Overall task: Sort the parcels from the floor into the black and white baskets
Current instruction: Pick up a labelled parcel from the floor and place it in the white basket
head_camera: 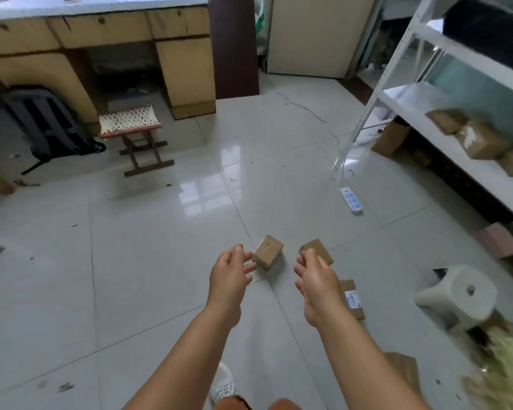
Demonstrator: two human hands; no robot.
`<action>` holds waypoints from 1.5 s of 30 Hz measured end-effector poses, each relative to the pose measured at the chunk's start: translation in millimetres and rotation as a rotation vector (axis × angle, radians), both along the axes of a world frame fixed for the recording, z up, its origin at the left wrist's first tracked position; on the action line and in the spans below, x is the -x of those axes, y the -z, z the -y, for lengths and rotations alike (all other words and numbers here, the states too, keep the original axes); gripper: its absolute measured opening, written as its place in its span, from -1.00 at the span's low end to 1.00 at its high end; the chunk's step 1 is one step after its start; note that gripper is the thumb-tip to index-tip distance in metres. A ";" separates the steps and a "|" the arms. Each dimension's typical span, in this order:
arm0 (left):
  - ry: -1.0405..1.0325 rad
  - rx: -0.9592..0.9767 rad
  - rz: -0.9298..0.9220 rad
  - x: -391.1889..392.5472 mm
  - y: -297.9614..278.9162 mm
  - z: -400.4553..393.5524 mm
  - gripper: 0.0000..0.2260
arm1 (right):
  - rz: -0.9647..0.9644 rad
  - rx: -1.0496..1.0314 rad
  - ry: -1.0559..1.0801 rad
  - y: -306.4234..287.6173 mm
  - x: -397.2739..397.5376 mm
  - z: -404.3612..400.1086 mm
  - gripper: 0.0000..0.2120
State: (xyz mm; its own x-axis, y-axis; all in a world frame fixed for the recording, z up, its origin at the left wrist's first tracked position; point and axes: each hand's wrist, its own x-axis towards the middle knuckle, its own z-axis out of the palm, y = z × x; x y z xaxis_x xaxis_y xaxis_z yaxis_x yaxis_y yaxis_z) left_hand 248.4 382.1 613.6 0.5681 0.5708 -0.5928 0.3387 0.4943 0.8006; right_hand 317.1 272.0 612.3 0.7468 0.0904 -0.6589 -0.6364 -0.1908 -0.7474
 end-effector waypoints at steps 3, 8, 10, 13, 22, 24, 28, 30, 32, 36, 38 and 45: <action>-0.002 0.030 -0.022 -24.8 10.2 -13.4 -0.83 | -0.017 -0.006 0.018 10.4 -26.2 -12.2 -0.80; -0.004 0.038 -0.086 -63.9 31.7 -34.0 -0.77 | -0.056 0.001 0.036 31.5 -80.6 -26.6 -0.81; -0.023 0.047 -0.107 -83.3 41.2 -41.4 -0.76 | -0.072 0.001 0.035 43.6 -107.3 -30.8 -0.82; -0.072 0.054 -0.137 -120.2 55.0 -49.1 -0.73 | -0.098 -0.018 -0.009 63.0 -152.8 -37.6 -0.70; -0.217 0.179 -0.290 -238.3 141.2 -57.1 -0.64 | -0.176 0.166 -0.299 143.2 -299.3 -67.3 -0.68; -0.211 0.203 -0.328 -253.6 174.6 -61.4 -0.66 | -0.175 0.250 -0.385 172.6 -322.9 -75.7 -0.67; -0.199 0.236 -0.431 -268.5 257.8 -70.3 -0.89 | -0.182 0.360 -0.573 250.7 -351.6 -90.4 -0.64; -0.152 0.266 -0.469 -273.1 307.4 -76.9 -0.84 | -0.188 0.407 -0.687 295.7 -362.3 -98.3 -0.58; -0.154 0.303 -0.508 -277.4 358.5 -83.5 -0.82 | -0.193 0.460 -0.792 342.2 -373.3 -105.6 -0.55; -0.194 0.338 -0.593 -282.6 449.5 -92.5 -0.89 | -0.186 0.534 -0.914 434.8 -381.2 -116.8 -0.53; -0.179 0.366 -0.592 -284.7 491.7 -93.5 -0.77 | -0.196 0.526 -0.912 476.7 -381.2 -119.9 -0.54; -0.123 0.433 -0.577 -290.3 604.5 -86.2 -0.66 | -0.222 0.571 -0.902 594.8 -383.5 -128.0 -0.51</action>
State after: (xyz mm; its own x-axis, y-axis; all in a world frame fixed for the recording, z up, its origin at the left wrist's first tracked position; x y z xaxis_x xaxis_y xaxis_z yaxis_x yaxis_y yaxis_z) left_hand 538.7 468.3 9.0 0.0447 0.2569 -0.9654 0.5693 0.7876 0.2359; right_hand 700.6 400.0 17.5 0.4185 0.1836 -0.8895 -0.1974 -0.9376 -0.2863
